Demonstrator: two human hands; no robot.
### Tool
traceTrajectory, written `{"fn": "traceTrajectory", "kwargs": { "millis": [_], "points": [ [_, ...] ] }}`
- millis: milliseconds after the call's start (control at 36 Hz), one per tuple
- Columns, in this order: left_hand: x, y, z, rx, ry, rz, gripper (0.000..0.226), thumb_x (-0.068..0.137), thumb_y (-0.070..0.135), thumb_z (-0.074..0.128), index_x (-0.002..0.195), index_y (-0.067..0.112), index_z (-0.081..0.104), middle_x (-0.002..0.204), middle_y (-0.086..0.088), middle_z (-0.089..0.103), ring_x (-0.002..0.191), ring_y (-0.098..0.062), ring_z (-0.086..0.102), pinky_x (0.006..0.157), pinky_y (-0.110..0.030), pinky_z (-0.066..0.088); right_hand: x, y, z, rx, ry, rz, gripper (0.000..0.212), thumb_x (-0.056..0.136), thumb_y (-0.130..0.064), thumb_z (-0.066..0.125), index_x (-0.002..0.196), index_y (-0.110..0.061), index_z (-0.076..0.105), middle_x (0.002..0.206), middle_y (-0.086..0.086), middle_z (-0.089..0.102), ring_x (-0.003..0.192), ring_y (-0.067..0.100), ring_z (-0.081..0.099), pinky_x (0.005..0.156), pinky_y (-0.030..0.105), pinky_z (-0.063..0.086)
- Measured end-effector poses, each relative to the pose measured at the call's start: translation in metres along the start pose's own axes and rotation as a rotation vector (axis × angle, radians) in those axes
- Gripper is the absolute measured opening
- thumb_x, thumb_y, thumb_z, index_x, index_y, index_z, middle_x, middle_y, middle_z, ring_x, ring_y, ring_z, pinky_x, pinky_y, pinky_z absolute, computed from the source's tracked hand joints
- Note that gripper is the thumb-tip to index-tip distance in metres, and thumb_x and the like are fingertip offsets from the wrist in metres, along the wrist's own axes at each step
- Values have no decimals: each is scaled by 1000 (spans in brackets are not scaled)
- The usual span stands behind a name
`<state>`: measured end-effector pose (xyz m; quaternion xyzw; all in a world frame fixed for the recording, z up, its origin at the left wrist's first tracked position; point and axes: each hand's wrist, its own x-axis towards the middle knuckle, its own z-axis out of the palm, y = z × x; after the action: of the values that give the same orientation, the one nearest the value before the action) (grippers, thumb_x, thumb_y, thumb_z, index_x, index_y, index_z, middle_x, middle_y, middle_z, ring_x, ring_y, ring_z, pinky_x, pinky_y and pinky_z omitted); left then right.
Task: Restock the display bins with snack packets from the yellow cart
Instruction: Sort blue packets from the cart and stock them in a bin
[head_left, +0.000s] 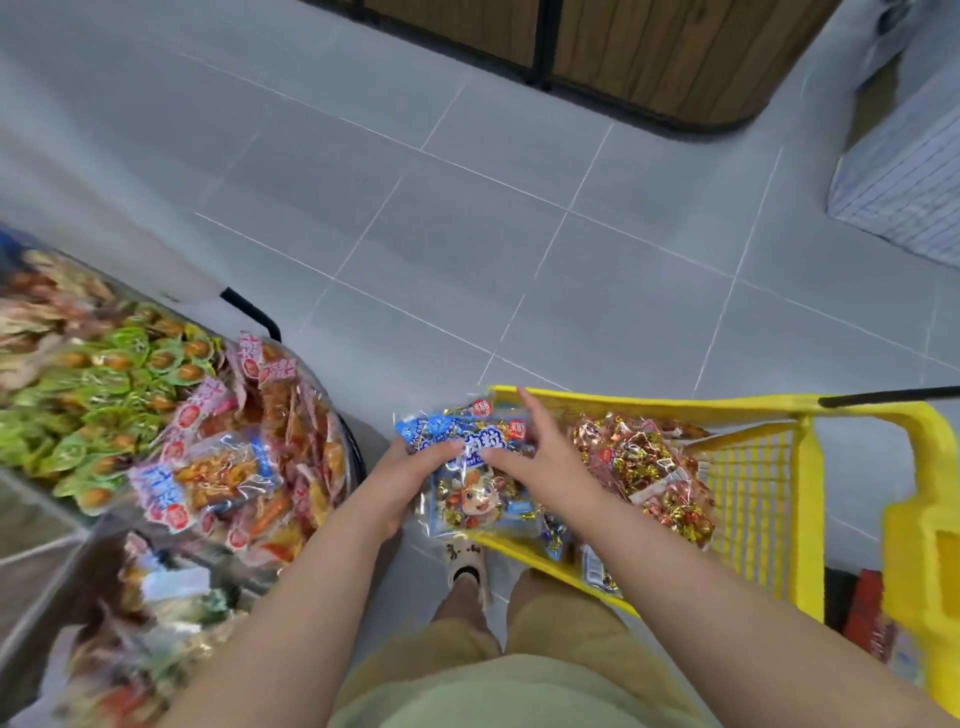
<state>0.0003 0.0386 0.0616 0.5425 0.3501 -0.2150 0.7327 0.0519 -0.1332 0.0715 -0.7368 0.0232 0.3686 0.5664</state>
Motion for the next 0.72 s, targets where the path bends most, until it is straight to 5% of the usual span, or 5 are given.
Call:
{"fn": "traceTrajectory", "kwargs": {
  "millis": [111, 250, 528, 639, 722],
  "points": [
    [-26, -7, -26, -75, 258, -11, 98, 59, 59, 79, 136, 9, 43, 129, -16, 59, 116, -34, 59, 100, -54, 45, 6, -14, 20, 85, -140, 30, 109, 73, -16, 79, 146, -38, 0, 138, 19, 46, 127, 18, 49, 102, 38, 44],
    [-75, -31, -59, -253, 453, 31, 136, 41, 83, 70, 152, 22, 21, 157, -5, 27, 141, -30, 30, 116, -54, 22, 11, -24, 52, 90, -345, 19, 90, 79, -2, 71, 141, -34, 15, 92, -9, 55, 65, -15, 62, 50, 5, 45],
    [-186, -109, -102, -750, 881, 80, 65, 74, 50, 72, 124, 11, 57, 111, -17, 66, 96, -35, 64, 76, -47, 57, -14, -32, 165, 20, -623, 113, 75, 76, 2, 72, 135, -22, 32, 98, 3, 65, 81, 13, 67, 58, 20, 53],
    [-223, -142, -125, -868, 1018, 82, 61, 80, 48, 69, 128, 15, 55, 118, -17, 62, 109, -37, 60, 96, -57, 47, -30, -33, 210, -49, -680, 137, 52, 72, -8, 78, 115, -24, 53, 121, 14, 60, 109, 29, 59, 93, 45, 49],
    [-245, -158, -146, -934, 1047, 128, 67, 81, 47, 69, 137, 16, 49, 127, -18, 60, 113, -36, 59, 97, -54, 48, -41, -34, 242, -134, -719, 102, 40, 71, -16, 80, 100, -30, 58, 115, 11, 56, 108, 29, 54, 86, 39, 46]
  ]
}}
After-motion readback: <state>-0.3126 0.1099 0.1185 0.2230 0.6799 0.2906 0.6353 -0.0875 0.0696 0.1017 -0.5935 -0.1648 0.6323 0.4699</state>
